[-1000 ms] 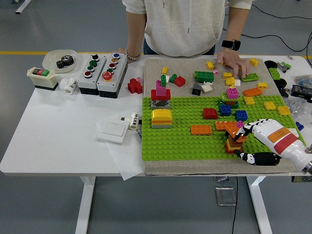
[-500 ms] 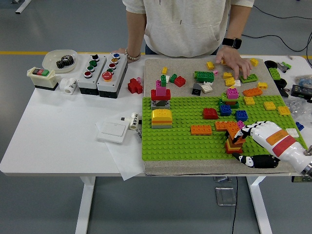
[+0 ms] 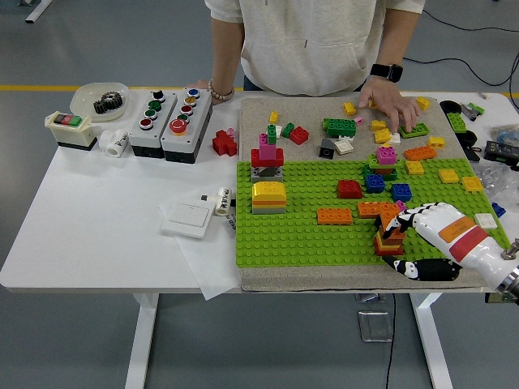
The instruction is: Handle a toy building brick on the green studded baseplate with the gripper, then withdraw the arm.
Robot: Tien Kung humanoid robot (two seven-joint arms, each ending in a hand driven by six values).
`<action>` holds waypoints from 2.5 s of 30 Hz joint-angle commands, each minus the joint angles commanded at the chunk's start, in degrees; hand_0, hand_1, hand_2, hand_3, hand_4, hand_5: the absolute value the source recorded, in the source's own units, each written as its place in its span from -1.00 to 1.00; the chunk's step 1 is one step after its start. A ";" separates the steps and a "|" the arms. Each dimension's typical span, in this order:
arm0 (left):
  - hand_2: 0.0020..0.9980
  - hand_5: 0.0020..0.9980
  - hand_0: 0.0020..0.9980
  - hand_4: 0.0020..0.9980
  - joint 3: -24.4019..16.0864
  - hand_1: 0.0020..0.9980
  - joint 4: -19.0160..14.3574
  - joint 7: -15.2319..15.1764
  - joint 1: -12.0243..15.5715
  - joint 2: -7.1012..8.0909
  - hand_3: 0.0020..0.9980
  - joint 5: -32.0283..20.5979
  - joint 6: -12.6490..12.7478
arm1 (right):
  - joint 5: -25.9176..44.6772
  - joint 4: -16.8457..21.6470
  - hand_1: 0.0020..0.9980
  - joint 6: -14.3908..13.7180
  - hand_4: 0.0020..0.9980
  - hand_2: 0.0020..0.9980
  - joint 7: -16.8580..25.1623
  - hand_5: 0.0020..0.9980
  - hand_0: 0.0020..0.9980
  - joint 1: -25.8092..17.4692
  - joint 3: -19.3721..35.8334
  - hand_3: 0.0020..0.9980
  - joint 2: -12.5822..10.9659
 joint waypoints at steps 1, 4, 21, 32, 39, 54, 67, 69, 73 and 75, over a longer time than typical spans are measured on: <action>0.01 0.54 -0.15 0.22 0.01 -0.05 0.00 0.00 0.00 0.00 0.19 -0.01 0.01 | 0.03 -0.04 0.04 0.00 0.45 0.17 -0.01 -0.12 0.06 0.05 0.00 0.09 0.01; 0.01 0.54 -0.15 0.22 0.02 -0.05 0.00 0.02 -0.01 0.02 0.19 0.00 0.02 | 0.12 -0.10 0.04 0.02 0.45 0.17 -0.04 -0.12 0.06 0.26 -0.09 0.09 -0.08; 0.01 0.54 -0.15 0.22 -0.16 -0.05 0.00 0.22 0.08 0.06 0.19 0.42 0.06 | -0.36 -0.51 0.04 0.48 0.45 0.17 -0.38 -0.12 0.06 0.42 -0.80 0.09 -0.28; 0.01 0.53 -0.15 0.22 -0.71 -0.05 0.04 0.37 0.21 0.02 0.19 1.16 -0.13 | -0.34 -0.14 0.04 -0.09 0.46 0.17 -0.29 -0.12 0.05 0.45 -0.95 0.09 -0.23; 0.01 0.53 -0.15 0.23 -0.65 -0.05 0.05 0.34 0.17 0.07 0.19 1.17 -0.18 | 0.17 0.80 0.04 -1.15 0.46 0.17 -0.06 -0.12 0.05 0.86 -0.75 0.09 -0.37; 0.01 0.54 -0.15 0.23 -0.27 -0.05 0.07 0.19 -0.06 0.10 0.19 0.56 -0.15 | 1.11 -0.55 0.05 -1.64 0.46 0.18 -0.01 -0.12 0.05 3.57 -3.15 0.10 0.17; 0.01 0.54 -0.15 0.23 -0.07 -0.05 0.07 0.06 -0.17 0.08 0.19 0.21 -0.12 | 1.03 -2.00 0.06 -1.13 0.45 0.18 -0.27 -0.13 0.07 4.23 -4.34 0.10 0.86; 0.01 0.54 -0.15 0.23 -0.03 -0.05 0.06 0.06 -0.18 0.09 0.19 0.15 -0.13 | 1.00 -2.26 0.06 -1.10 0.45 0.18 -0.29 -0.13 0.07 4.23 -4.42 0.10 0.98; 0.00 0.54 -0.15 0.23 -0.13 -0.05 0.05 0.07 -0.24 0.07 0.19 0.34 -0.21 | 0.93 -2.81 0.06 -1.04 0.45 0.18 -0.33 -0.14 0.07 4.16 -4.47 0.10 1.15; 0.00 0.54 -0.15 0.23 -0.13 -0.05 0.04 0.07 -0.25 0.07 0.19 0.32 -0.20 | 0.88 -2.90 0.06 -1.02 0.45 0.18 -0.34 -0.14 0.07 4.06 -4.44 0.10 1.18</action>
